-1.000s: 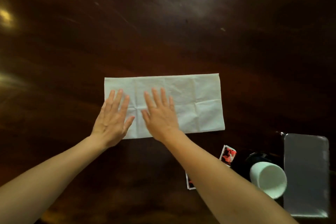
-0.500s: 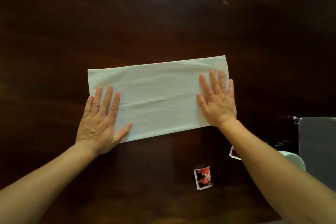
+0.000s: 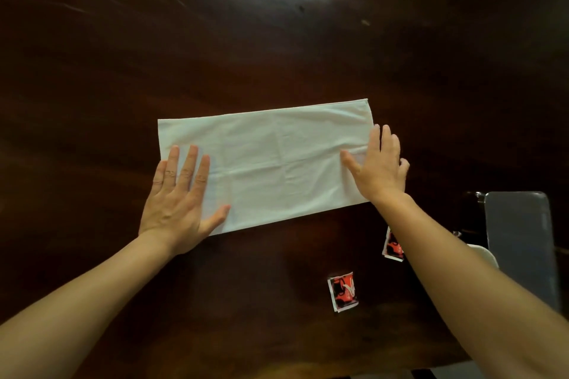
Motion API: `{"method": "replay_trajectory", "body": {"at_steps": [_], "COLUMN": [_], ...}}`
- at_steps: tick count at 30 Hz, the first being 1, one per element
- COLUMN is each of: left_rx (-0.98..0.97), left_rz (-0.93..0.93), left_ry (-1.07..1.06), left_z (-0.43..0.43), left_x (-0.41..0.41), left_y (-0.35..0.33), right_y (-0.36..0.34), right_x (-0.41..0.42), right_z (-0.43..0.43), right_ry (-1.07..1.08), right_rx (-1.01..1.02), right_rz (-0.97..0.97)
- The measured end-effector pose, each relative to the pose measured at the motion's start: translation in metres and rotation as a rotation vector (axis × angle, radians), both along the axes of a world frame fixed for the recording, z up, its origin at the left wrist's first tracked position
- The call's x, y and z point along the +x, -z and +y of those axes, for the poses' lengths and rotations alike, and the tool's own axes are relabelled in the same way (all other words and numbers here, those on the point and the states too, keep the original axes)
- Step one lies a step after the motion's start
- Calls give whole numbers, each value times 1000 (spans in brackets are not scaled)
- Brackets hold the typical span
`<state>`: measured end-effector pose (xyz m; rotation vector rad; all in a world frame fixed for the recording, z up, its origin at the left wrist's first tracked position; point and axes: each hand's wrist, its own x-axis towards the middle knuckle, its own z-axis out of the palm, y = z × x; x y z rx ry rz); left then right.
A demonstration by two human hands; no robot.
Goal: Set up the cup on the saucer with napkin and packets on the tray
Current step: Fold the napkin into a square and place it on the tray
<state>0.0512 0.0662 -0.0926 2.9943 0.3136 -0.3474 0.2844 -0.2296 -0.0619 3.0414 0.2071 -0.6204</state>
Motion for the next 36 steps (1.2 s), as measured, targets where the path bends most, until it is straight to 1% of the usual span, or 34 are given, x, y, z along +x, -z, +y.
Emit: {"method": "replay_trajectory", "body": {"at_steps": [3, 5, 7, 9, 13, 18, 20, 23, 25, 28, 31, 33, 36], "left_rx": [-4, -5, -7, -13, -26, -28, -30, -29, -30, -35, -61, -71, -90], "left_rz": [-16, -27, -34, -36, -34, -36, -45, -38, -23, 11, 33, 48, 109], "left_ry": [-1, -2, -8, -12, -20, -20, -18, -16, -15, -42, -143, -200, -261], "left_z": [-2, -2, -1, -1, -2, 0, -1, -1, 0, -3, -15, -22, -36], "left_x": [-1, -1, -1, -1, 0, 1, 0, 0, -1, -3, -12, -18, -27], "left_y": [1, 1, 1, 0, -1, -1, 1, 3, 3, 0, -4, -6, -11], "right_y": [-16, -25, -33, -35, -33, -33, -37, -46, -49, -43, -27, -17, -10], "right_x": [-7, -4, 2, 6, 1, -2, -4, -13, -32, -86, -141, -149, -125], "right_z": [1, 0, -3, -6, -6, -5, -5, 7, 25, 61, 89, 93, 86], "right_ry": [230, 367, 475, 495, 533, 635, 599, 454, 357, 194, 107, 81, -49], "right_rx": [112, 195, 232, 229, 157, 222, 177, 97, 131, 235, 240, 223, 201], "right_rz": [7, 50, 104, 129, 168, 202, 137, -32, -88, -29, 108, 139, 130]}}
